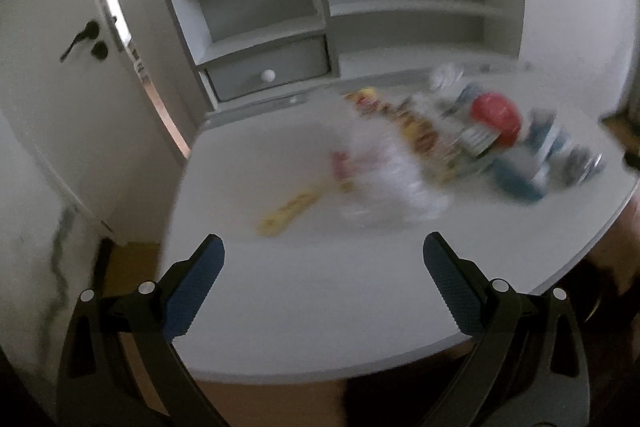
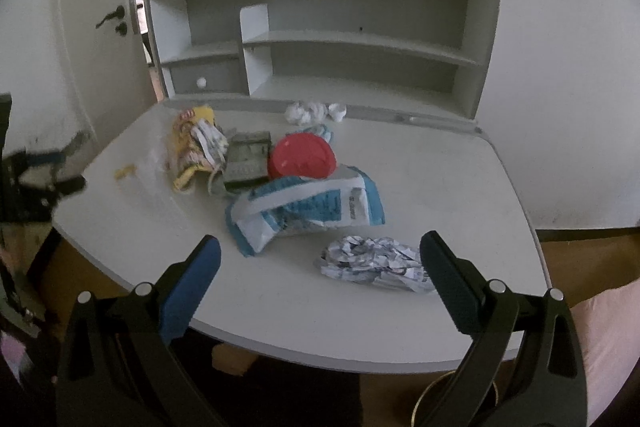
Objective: Collect trash
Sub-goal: 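Grasp the yellow candy stick with left tool while right tool grasps crumpled foil paper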
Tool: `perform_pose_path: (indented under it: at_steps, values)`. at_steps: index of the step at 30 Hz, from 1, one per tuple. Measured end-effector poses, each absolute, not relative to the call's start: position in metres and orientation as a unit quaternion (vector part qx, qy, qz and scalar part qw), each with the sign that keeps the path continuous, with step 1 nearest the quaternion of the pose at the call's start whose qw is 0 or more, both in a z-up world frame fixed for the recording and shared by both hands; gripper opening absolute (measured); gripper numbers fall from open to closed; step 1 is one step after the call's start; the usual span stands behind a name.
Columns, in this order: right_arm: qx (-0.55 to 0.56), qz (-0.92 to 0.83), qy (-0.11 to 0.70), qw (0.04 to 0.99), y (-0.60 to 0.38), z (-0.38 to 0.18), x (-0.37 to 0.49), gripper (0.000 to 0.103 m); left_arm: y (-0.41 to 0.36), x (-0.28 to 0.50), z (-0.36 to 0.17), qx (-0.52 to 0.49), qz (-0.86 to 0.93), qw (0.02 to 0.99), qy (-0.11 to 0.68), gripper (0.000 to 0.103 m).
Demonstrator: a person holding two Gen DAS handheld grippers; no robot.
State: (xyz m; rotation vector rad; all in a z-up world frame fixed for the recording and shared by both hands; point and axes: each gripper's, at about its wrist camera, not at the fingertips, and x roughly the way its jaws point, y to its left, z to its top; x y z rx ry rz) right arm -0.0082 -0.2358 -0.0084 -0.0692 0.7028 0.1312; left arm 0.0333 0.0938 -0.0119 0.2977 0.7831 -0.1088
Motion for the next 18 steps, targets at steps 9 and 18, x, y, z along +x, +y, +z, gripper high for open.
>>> perform_pose_path:
  at_steps: [9, 18]
  values:
    - [-0.076, 0.068, 0.412, 0.906, -0.265, -0.044, 0.031, 0.096, 0.118, 0.121, -0.064, 0.195, -0.125, 0.856, 0.463, 0.096]
    - [-0.100, 0.100, 0.465, 0.874, -0.285, -0.058, 0.053, 0.096, 0.133, 0.174, -0.080, 0.167, -0.168, 0.836, 0.496, 0.057]
